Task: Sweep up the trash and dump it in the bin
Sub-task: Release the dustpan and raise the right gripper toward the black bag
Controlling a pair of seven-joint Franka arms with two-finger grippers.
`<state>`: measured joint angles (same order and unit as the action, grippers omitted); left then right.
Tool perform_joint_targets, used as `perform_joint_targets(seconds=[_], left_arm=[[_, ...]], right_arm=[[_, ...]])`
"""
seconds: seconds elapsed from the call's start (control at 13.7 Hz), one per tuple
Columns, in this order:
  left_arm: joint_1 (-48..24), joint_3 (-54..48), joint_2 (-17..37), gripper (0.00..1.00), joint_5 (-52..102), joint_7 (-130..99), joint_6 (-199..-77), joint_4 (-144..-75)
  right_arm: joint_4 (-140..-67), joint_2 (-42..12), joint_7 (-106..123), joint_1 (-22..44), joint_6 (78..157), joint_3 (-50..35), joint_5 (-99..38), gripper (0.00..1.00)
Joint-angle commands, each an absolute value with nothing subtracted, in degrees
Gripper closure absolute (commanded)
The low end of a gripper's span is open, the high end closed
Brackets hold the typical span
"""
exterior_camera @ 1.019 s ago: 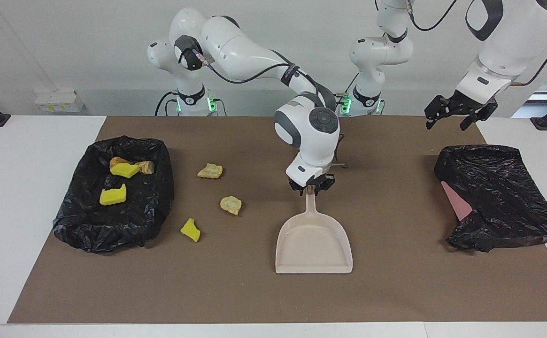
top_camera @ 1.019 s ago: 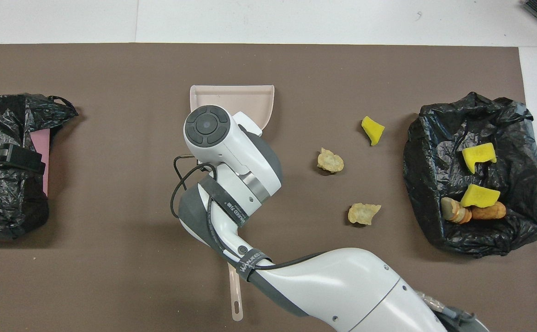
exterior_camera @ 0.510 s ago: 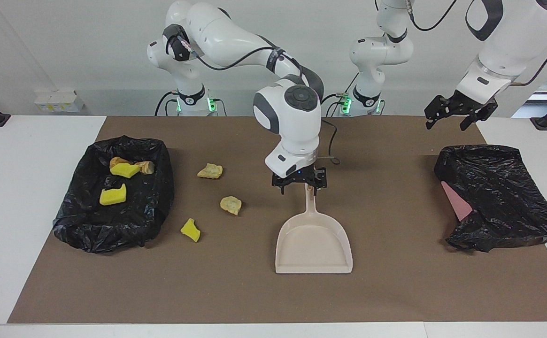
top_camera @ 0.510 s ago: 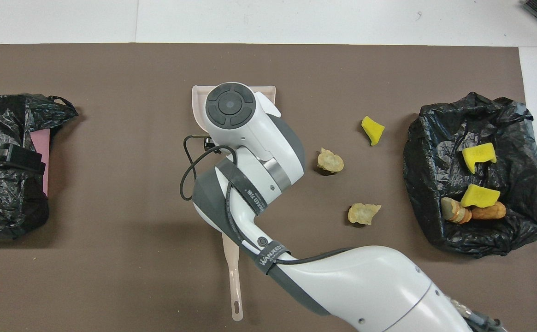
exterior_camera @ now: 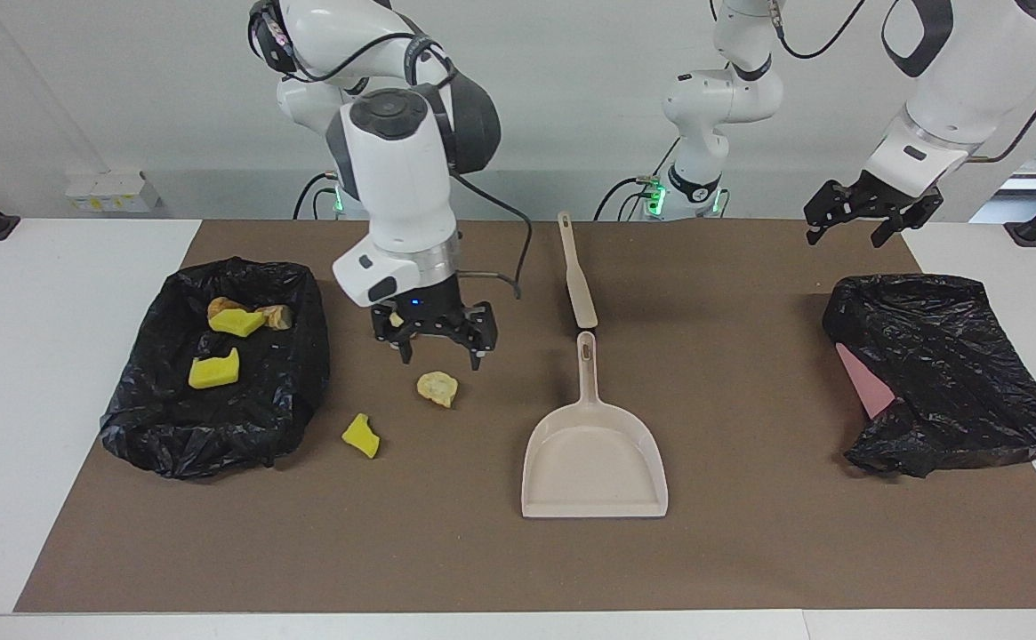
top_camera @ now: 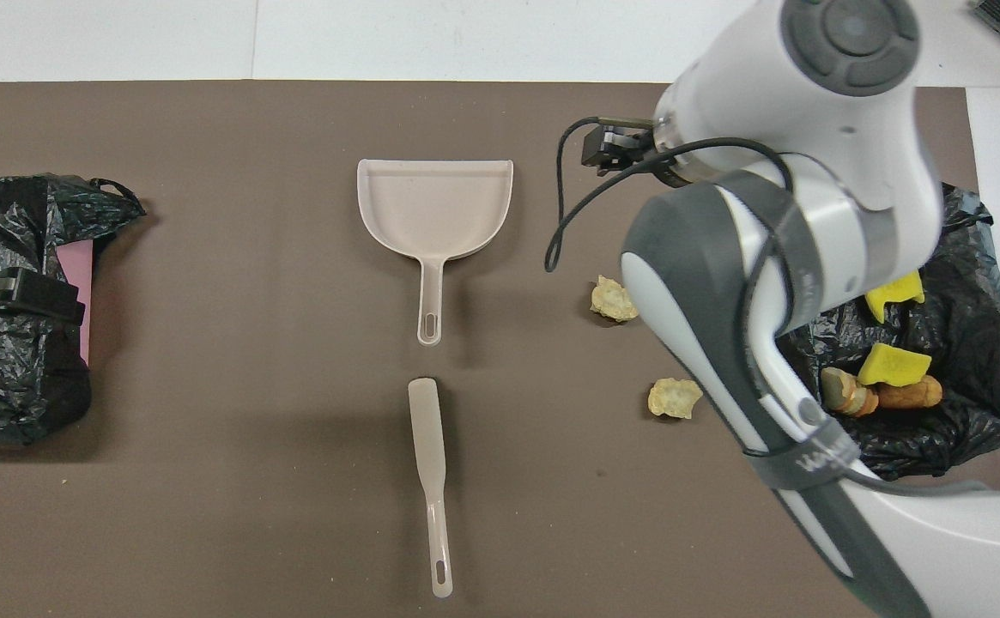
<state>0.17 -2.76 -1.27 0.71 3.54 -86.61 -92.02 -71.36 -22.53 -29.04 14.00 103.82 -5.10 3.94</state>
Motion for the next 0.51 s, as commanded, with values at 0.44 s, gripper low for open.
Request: perform_joint_targets(seconds=[0.44], left_arm=[[-7.9,-3.3,0.1,0.0,1.8,-0.1,-97.0,-97.7]], right_arm=[[-80.9,-6.8,-22.9,5.5,91.3,-5.5,4.8,0.0]])
